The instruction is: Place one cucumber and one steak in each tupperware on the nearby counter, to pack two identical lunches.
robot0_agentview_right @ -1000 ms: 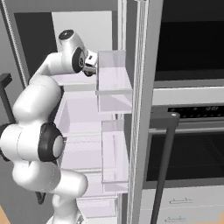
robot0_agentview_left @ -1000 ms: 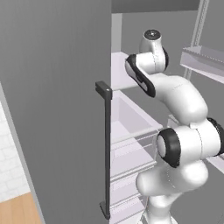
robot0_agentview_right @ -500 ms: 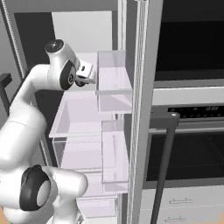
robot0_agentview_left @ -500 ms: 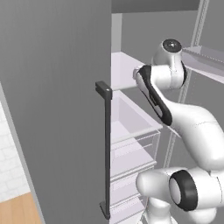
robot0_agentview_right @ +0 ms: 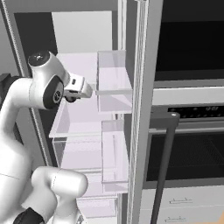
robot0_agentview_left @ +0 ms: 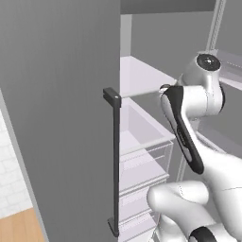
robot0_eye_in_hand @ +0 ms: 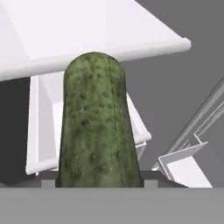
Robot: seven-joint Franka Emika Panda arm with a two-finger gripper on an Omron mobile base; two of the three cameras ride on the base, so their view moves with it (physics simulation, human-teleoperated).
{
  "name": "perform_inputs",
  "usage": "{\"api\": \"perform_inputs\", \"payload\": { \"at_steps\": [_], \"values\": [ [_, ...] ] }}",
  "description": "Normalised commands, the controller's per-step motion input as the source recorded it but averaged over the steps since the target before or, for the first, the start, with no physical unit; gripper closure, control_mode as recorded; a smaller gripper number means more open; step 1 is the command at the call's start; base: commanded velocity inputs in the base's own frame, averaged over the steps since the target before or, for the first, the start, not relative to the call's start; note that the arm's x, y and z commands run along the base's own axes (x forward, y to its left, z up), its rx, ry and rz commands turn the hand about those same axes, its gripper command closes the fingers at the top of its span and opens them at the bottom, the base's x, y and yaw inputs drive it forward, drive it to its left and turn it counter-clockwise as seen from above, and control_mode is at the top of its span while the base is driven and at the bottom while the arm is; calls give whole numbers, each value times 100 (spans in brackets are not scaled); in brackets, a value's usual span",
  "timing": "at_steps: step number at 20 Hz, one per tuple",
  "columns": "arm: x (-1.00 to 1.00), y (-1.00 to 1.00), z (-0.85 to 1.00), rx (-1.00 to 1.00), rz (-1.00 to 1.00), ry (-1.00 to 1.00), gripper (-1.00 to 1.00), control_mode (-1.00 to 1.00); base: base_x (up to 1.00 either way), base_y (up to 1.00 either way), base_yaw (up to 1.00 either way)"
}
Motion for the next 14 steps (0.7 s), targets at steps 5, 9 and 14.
{"api": "perform_inputs", "payload": {
  "at_steps": [5,9,14],
  "values": [
    [-95,15,-100,-37,12,48,100,-100,0,0,0],
    [-57,15,-75,-25,11,29,100,100,-25,0,4],
    [0,0,0,0,0,0,100,100,-100,-2,10]
  ]
}}
